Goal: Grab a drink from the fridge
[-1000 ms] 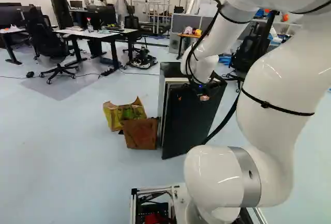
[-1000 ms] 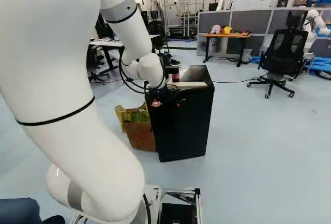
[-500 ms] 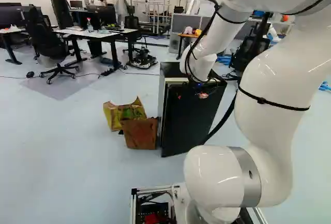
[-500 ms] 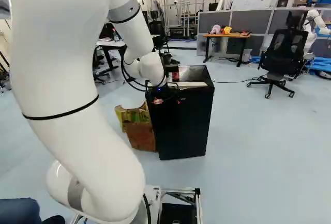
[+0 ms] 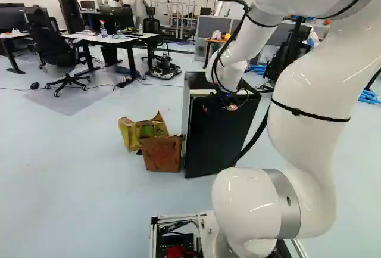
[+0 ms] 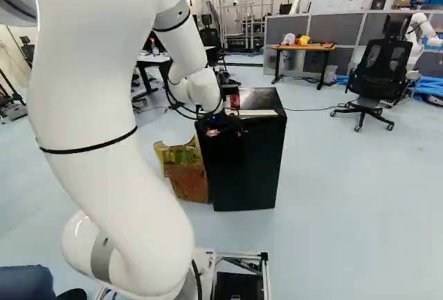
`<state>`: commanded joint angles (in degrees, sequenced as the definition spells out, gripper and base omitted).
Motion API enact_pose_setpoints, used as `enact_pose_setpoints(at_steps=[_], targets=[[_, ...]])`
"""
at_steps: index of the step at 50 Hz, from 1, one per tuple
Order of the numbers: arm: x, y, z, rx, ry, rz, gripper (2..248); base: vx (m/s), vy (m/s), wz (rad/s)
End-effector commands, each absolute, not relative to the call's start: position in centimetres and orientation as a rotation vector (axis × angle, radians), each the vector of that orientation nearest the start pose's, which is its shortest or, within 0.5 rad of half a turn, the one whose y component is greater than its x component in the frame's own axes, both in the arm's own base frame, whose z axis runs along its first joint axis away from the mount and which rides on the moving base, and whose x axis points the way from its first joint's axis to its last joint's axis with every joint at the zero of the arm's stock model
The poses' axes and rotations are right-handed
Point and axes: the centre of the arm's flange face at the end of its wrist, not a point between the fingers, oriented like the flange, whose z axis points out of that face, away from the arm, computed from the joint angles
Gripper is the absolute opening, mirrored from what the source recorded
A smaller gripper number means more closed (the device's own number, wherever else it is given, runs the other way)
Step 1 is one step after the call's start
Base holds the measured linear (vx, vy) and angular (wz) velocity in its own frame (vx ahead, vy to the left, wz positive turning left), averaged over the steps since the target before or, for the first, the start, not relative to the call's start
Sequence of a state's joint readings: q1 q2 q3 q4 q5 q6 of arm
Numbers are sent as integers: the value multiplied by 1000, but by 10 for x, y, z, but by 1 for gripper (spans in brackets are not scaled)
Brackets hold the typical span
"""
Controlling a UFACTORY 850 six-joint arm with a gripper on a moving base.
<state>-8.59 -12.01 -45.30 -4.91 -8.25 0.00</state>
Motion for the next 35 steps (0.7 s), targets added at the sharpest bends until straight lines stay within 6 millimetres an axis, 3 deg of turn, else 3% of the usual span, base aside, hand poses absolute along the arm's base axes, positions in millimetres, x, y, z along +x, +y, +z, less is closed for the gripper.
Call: enact_pose_setpoints(at_steps=[35], targets=[[497, -72, 390, -3108, 152, -705, 247, 0, 0, 0]])
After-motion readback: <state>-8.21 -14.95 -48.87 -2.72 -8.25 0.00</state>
